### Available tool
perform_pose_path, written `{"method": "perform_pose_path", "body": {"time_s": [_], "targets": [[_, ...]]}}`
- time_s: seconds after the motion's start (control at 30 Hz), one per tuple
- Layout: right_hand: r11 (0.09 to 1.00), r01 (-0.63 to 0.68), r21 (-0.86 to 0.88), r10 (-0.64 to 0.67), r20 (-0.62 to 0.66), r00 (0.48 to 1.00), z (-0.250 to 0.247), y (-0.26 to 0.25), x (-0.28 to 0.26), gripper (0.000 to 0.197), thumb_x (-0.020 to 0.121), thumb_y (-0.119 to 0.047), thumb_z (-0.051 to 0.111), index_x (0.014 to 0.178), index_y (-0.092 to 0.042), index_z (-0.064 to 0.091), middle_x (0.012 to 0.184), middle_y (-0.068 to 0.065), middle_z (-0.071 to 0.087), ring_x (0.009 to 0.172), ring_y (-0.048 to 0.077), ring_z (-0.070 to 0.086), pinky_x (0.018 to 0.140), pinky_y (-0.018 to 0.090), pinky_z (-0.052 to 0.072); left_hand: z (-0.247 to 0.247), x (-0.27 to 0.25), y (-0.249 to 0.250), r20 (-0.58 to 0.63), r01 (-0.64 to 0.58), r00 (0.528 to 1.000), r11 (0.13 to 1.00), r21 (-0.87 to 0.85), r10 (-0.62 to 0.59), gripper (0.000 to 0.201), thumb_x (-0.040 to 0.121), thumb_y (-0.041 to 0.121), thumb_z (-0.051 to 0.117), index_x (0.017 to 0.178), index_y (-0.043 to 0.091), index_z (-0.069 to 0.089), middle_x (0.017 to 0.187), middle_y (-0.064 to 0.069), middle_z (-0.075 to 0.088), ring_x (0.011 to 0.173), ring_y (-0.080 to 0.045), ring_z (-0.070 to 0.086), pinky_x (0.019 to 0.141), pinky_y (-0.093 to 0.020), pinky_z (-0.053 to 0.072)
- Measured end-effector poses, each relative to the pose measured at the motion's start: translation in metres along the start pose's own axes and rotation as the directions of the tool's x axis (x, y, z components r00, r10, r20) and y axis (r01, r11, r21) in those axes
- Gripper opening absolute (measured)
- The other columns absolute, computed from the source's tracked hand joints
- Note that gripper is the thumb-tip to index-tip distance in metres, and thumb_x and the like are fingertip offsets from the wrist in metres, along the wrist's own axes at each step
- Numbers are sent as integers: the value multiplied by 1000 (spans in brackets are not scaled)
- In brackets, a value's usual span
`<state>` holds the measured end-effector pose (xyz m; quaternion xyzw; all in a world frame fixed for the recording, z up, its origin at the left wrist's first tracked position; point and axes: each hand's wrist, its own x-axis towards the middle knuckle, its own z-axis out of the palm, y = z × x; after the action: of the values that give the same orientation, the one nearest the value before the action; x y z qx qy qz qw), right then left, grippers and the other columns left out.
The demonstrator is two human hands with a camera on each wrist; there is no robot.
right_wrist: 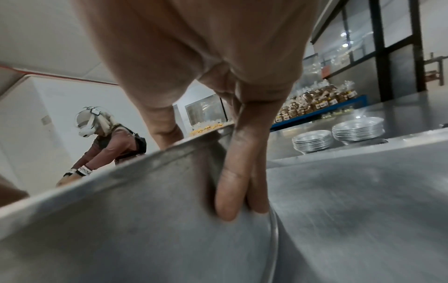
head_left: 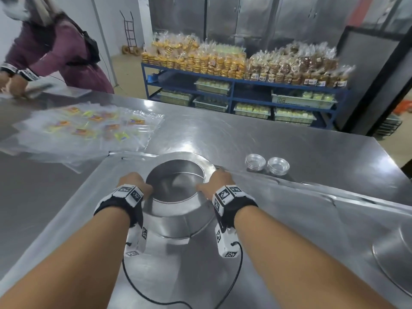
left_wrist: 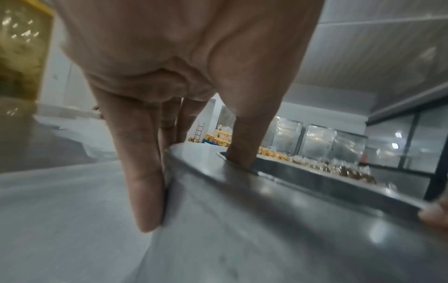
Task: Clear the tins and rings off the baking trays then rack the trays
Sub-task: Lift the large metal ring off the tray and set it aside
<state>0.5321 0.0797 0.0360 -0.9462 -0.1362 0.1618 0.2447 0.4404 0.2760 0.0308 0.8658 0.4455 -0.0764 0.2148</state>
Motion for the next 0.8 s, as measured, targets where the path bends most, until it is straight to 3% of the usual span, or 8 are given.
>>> {"method": "perform_pose_path", "body": {"time_s": [0.23,0.3,0.37,0.5,0.6,0.7,0.77,0.8], "targets": [[978,-146,149,153,-40,987,-3,3,-36,80,69,-37,75,129,1,38,115,13,60,94,32,68,78,35,58,-13,-33,-17,89,37,996,980,-193,-20,30,64,19,84,77,1,64,83,-18,70,69,-34,70,51,-30,53],[973,-160,169,171,-51,984,-6,8,-51,77,71,-31,75,129,1,34,118,15,58,97,34,66,82,40,58,-15,-43,-21,106,81,993,960,-267,-54,48,51,21,91,86,1,65,86,-17,69,73,-36,71,62,-41,61],[971,-156,183,173,-85,981,-11,12,-70,79,74,-29,76,132,0,30,122,16,56,104,34,63,87,39,56,-16,-54,-27,106,107,992,935,-339,-75,85,32,25,93,106,1,61,97,-15,68,81,-37,71,65,-48,62],[954,-101,281,156,-178,972,-24,20,-119,87,72,-27,78,137,-2,25,124,17,55,102,37,63,83,41,57,-35,-126,-32,39,91,996,887,-453,-82,92,63,22,91,131,-3,34,119,-15,54,107,-37,63,80,-42,59],[937,-62,343,144,-221,964,-39,29,-163,84,69,-24,78,132,-6,27,122,15,55,100,38,63,80,46,58,-42,-171,-39,25,59,998,820,-570,-55,100,66,51,82,135,-5,36,125,-17,57,105,-37,63,80,-40,57],[915,19,402,108,-290,951,-50,42,-211,73,62,-23,79,118,-13,33,114,11,59,92,36,65,76,48,59,-41,-199,-55,52,81,997,636,-767,-64,120,57,87,61,136,0,42,130,-16,58,109,-39,62,87,-39,50],[906,74,416,85,-350,933,-54,54,-241,67,64,-23,80,113,-15,35,111,8,61,93,33,64,81,45,57,-38,-215,-67,147,156,988,498,-853,-57,142,36,107,40,136,7,49,132,-18,59,114,-41,61,98,-53,48],[903,100,418,76,-383,920,-55,60,-257,66,64,-23,80,112,-16,36,110,7,61,94,32,63,83,42,55,-35,-225,-74,205,200,978,432,-879,-36,137,39,108,34,131,8,53,128,-18,61,114,-41,60,100,-58,47]]}}
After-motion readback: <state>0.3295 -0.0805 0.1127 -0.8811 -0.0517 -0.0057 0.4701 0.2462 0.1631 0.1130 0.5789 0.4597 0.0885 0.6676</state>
